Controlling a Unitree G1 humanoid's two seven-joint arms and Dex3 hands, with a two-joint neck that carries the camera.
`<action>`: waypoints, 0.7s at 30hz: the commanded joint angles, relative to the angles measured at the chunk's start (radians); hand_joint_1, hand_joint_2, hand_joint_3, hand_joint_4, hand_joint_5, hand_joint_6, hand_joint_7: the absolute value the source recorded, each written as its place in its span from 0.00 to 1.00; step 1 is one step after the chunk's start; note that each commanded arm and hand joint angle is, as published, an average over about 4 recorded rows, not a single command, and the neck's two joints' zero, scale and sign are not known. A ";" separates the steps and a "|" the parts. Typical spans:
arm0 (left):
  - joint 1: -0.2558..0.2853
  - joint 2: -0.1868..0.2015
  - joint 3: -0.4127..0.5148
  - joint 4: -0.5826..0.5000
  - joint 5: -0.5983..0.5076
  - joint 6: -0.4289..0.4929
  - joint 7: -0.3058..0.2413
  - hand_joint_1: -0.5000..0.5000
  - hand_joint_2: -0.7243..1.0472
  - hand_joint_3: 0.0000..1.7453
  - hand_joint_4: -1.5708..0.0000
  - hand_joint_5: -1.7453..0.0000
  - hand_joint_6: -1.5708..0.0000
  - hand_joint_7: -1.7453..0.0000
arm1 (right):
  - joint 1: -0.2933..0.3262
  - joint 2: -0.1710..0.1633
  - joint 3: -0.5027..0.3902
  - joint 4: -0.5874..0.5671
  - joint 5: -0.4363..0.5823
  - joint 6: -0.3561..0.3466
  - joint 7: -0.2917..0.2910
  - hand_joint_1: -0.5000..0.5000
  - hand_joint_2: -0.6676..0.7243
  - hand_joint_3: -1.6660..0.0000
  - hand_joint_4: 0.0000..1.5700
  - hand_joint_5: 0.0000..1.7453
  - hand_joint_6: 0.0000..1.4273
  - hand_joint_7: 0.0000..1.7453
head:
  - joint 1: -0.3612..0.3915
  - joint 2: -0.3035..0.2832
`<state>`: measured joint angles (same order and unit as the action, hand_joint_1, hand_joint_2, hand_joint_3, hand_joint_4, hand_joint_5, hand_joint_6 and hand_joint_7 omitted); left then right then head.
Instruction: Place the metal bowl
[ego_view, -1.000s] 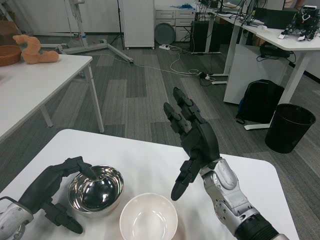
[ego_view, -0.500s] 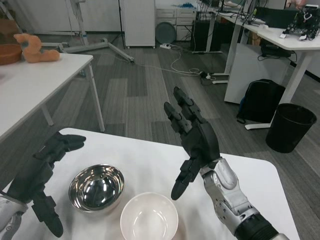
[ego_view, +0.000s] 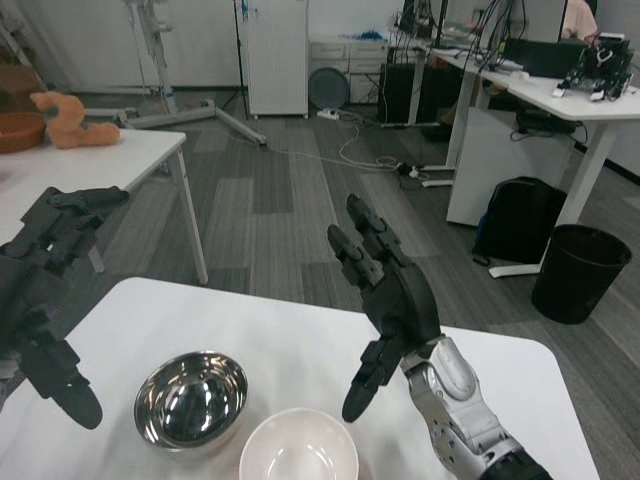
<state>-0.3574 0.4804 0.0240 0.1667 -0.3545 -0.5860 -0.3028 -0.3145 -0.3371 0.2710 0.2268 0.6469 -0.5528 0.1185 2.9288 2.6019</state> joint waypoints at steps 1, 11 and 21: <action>-0.017 0.020 0.010 -0.035 -0.062 0.017 0.002 0.00 0.00 0.00 1.00 0.94 0.97 0.52 | 0.008 0.000 -0.017 -0.011 0.009 -0.014 -0.002 0.08 0.86 1.00 0.00 0.00 0.00 0.00 | -0.010 0.022; -0.077 0.041 -0.026 -0.057 -0.141 0.017 0.019 0.00 0.00 0.01 1.00 0.94 0.98 0.56 | 0.008 -0.025 -0.155 -0.081 -0.015 -0.044 -0.008 0.08 0.82 1.00 0.00 0.00 0.00 0.00 | -0.050 0.070; -0.119 0.040 -0.096 -0.039 -0.172 0.017 0.011 0.00 0.00 0.01 1.00 0.94 0.98 0.56 | 0.014 -0.016 -0.175 -0.095 -0.021 -0.049 -0.011 0.08 0.82 1.00 0.00 0.00 0.00 0.00 | -0.070 0.073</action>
<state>-0.4692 0.5142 -0.0632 0.1204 -0.5190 -0.5688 -0.2868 -0.3096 -0.3579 0.1058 0.1485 0.6287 -0.5861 0.1102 2.8594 2.6746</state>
